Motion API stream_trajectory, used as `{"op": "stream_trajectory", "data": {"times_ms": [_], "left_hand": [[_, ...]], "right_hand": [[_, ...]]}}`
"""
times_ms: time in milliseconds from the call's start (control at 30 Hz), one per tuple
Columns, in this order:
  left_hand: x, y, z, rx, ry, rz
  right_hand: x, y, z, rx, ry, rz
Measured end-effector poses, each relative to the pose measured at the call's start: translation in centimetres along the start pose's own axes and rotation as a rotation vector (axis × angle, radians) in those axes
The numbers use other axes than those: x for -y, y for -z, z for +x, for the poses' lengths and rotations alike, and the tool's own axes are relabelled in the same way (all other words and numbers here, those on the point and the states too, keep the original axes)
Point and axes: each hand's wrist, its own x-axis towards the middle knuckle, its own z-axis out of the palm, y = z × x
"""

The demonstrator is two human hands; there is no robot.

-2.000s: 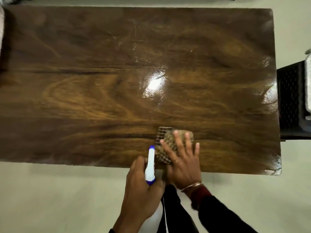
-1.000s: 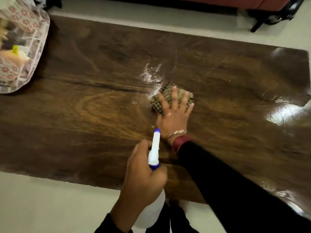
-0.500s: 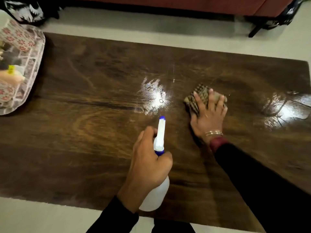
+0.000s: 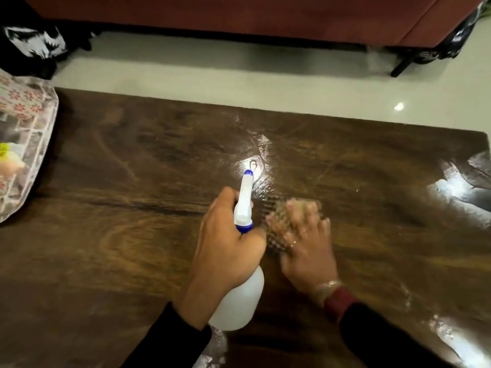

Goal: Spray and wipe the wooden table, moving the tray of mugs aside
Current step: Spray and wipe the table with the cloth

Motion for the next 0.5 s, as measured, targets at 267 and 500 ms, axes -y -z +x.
{"op": "stream_trajectory", "data": {"times_ms": [267,500], "left_hand": [[-0.2,-0.6,2.3,-0.012,-0.025,-0.005],[0.8,2.4,2.1,-0.066,-0.036,-0.085]], "right_hand": [[-3.2,1.3,23.7,0.035,-0.393,-0.06],[9.1,-4.7,17.0,0.105,0.155,-0.045]]}}
